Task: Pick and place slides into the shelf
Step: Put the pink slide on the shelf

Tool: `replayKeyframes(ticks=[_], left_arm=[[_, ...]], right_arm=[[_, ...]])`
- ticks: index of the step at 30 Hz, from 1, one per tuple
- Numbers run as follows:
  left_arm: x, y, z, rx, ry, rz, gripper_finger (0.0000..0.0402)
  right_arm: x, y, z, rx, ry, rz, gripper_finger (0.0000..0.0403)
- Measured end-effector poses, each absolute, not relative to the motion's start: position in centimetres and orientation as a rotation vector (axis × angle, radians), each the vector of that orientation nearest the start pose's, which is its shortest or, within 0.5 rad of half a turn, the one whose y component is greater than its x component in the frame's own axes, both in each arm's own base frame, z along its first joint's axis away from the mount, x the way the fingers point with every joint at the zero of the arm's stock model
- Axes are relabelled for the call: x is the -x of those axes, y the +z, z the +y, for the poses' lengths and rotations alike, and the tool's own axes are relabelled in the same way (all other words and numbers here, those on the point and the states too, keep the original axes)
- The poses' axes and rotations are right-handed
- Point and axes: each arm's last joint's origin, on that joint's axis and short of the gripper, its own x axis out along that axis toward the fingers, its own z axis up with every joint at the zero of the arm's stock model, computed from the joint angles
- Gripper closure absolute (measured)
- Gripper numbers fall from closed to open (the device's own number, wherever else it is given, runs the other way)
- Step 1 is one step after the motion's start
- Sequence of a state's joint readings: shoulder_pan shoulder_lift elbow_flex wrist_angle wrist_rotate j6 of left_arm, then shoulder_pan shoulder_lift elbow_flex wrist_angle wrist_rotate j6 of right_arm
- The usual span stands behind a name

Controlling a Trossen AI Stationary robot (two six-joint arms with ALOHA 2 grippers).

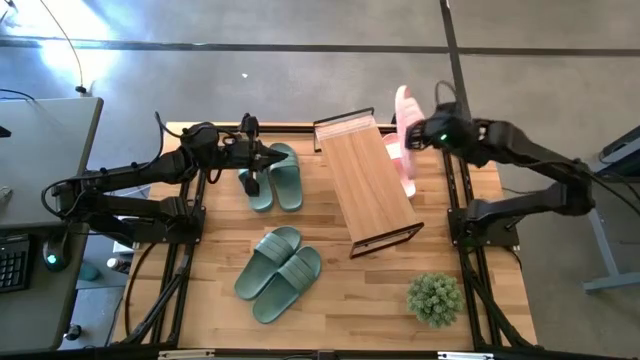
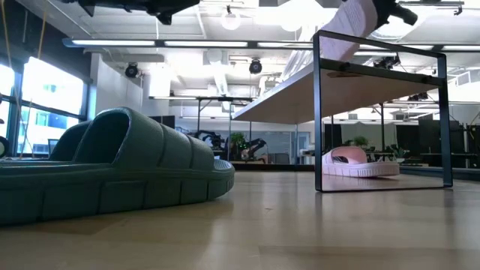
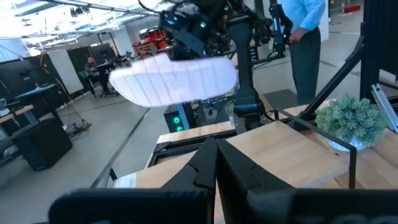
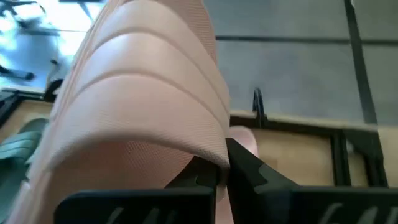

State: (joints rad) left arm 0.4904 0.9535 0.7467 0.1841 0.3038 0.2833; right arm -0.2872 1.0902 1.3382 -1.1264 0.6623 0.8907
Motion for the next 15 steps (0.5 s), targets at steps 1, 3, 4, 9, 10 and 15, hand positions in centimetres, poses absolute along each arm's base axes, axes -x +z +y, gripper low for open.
replayKeyframes(ticks=[1, 3, 4, 9, 10, 15], left_arm=[[-19.3, 32.5, 9.3, -0.277, 0.182, 0.048, 0.0401], [-19.3, 32.5, 9.3, -0.294, 0.182, 0.05, 0.0401], [-19.3, 32.5, 9.3, -0.301, 0.182, 0.051, 0.0401], [-19.3, 32.5, 9.4, -0.325, 0.182, 0.054, 0.0401], [-19.3, 32.5, 9.4, -0.325, 0.182, 0.054, 0.0401], [-19.3, 32.5, 9.4, -0.325, 0.182, 0.056, 0.0401]], right_arm=[[-17.0, 38.3, -6.4, -0.621, -1.209, 0.446, 0.0403], [-17.7, 38.0, -5.6, -0.666, -1.212, 0.458, 0.0403], [-18.2, 38.0, -5.3, -0.68, -1.207, 0.461, 0.0403], [-20.4, 38.5, -3.9, -0.7, -1.184, 0.564, 0.0403], [-20.8, 38.7, -3.7, -0.7, -1.184, 0.598, 0.0403], [-23.2, 39.6, -3.0, -0.69, -1.207, 0.773, 0.0403]])
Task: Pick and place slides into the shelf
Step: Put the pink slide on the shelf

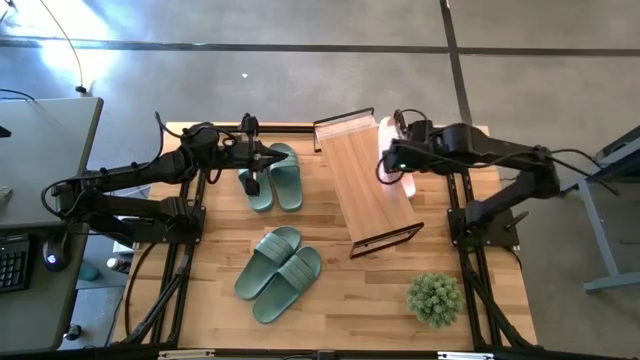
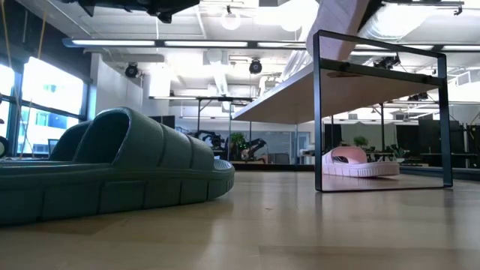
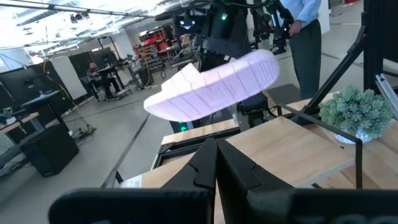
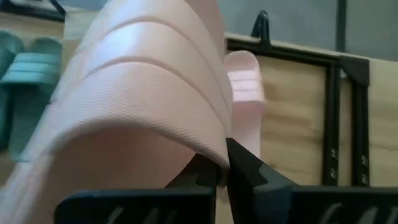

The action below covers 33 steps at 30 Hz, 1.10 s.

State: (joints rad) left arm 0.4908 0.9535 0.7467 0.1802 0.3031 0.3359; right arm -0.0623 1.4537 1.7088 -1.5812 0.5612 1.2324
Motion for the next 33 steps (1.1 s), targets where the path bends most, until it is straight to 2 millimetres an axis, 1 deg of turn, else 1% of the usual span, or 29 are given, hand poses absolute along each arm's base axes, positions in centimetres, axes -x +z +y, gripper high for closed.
replayKeyframes(ticks=[2, 5, 9, 14, 16, 19, 26, 33], left_arm=[[-19.3, 32.4, 9.3, -0.324, 0.181, 0.058, 0.0401], [-19.3, 32.3, 9.4, -0.318, 0.179, 0.072, 0.0401], [-19.3, 32.1, 9.3, -0.31, 0.176, 0.091, 0.0401], [-19.3, 31.8, 9.3, -0.298, 0.171, 0.117, 0.0401], [-19.3, 31.7, 9.3, -0.295, 0.169, 0.126, 0.0401], [-19.3, 31.6, 9.3, -0.289, 0.167, 0.138, 0.0401], [-19.3, 31.4, 9.3, -0.282, 0.163, 0.156, 0.0401], [-19.2, 31.2, 9.3, -0.279, 0.164, 0.175, 0.0401]], right_arm=[[-24.6, 40.0, -2.9, -0.699, -1.146, 0.788, 0.0403], [-26.7, 40.2, -3.1, -0.704, -1.123, 0.823, 0.0403], [-29.2, 39.3, -3.3, -0.703, -1.101, 0.892, 0.0403], [-31.0, 37.4, -3.4, -0.719, -1.092, 0.987, 0.0403], [-31.3, 36.9, -3.3, -0.724, -1.093, 1.006, 0.0403], [-31.5, 36.7, -3.0, -0.686, -1.097, 1.001, 0.0403], [-31.7, 36.7, -2.4, -0.526, -1.11, 0.972, 0.0403], [-31.8, 36.7, -2.9, -0.421, -1.117, 0.979, 0.0403]])
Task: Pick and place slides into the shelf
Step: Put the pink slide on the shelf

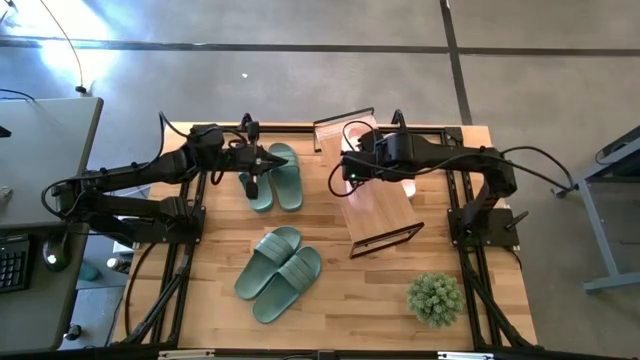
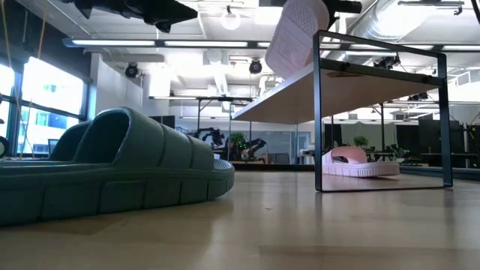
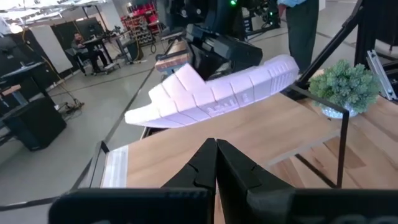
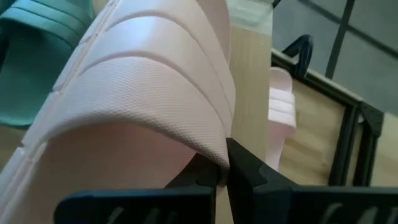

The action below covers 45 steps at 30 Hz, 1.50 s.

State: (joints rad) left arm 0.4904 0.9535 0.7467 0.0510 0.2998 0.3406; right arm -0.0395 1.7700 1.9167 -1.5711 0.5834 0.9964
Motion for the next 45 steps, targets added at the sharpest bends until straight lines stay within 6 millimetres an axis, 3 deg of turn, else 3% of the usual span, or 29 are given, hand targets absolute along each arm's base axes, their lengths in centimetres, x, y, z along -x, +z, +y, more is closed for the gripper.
replayKeyframes(ticks=[12, 23, 28, 38, 45], left_arm=[[-19.2, 31.0, 9.3, -0.29, 0.162, 0.203, 0.0401], [-19.2, 30.9, 9.3, -0.292, 0.158, 0.208, 0.0401], [-19.5, 30.2, 9.3, -0.326, 0.086, 0.248, 0.0401], [-22.6, 27.7, 9.0, -0.316, -0.07, 0.3, 0.0401], [-25.0, 27.3, 7.4, -0.375, -0.147, 0.213, 0.0397]], right_arm=[[-34.0, 33.8, -4.0, -0.19, -1.066, 1.152, 0.0403], [-34.5, 33.1, -4.0, -0.078, -0.973, 1.249, 0.0402], [-34.5, 33.1, -4.1, -0.054, -0.924, 1.285, 0.0379], [-34.5, 33.1, -4.0, -0.044, -0.882, 1.309, 0.0302], [-34.6, 33.0, -4.0, 0.039, -0.786, 1.362, 0.0285]])
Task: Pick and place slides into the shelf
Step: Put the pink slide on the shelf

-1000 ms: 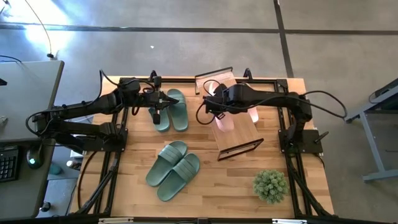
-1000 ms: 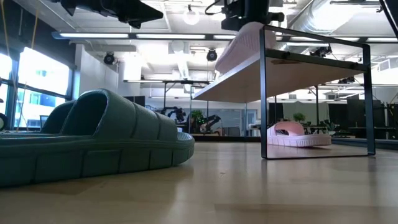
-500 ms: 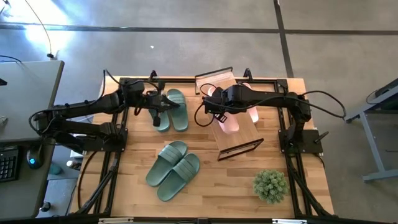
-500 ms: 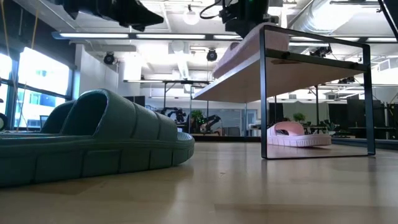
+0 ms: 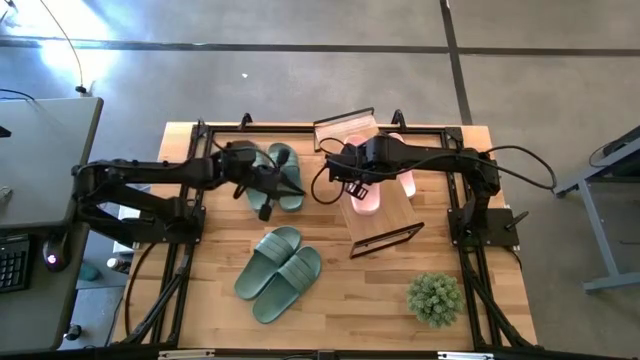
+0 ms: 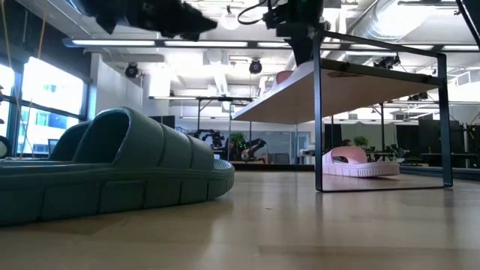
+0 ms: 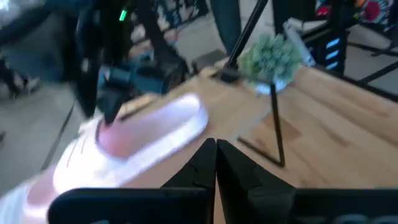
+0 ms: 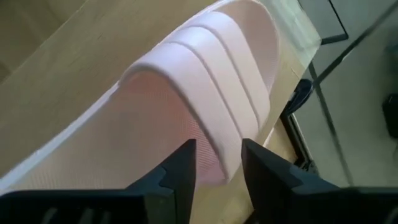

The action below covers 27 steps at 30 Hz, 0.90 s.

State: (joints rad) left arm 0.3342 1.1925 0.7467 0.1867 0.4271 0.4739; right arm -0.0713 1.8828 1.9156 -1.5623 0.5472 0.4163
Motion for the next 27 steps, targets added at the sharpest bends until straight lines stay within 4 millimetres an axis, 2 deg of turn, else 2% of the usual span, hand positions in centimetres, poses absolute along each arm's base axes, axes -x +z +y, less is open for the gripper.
replayKeyframes(ticks=[6, 11, 15, 21, 27], left_arm=[[-26.4, 27.4, 6.1, -0.419, -0.12, 0.151, 0.0341], [-27.1, 26.7, 5.5, -0.458, -0.062, 0.186, 0.0272], [-27.7, 26.4, 4.9, -0.522, -0.062, 0.184, 0.0234], [-29.0, 26.1, 2.5, -0.755, -0.031, 0.179, 0.0219], [-32.1, 26.6, 0.8, -0.924, -0.001, 0.253, 0.0218]], right_arm=[[-34.0, 34.3, -3.0, 0.2, -0.643, 1.368, 0.0284], [-32.1, 37.1, -2.4, 0.338, -0.563, 1.301, 0.0284], [-30.0, 39.5, -2.3, 0.379, -0.458, 1.235, 0.0284], [-27.6, 41.5, -2.8, 0.322, -0.44, 1.178, 0.0284], [-26.7, 41.3, -2.1, 0.292, -0.315, 1.254, 0.0284]])
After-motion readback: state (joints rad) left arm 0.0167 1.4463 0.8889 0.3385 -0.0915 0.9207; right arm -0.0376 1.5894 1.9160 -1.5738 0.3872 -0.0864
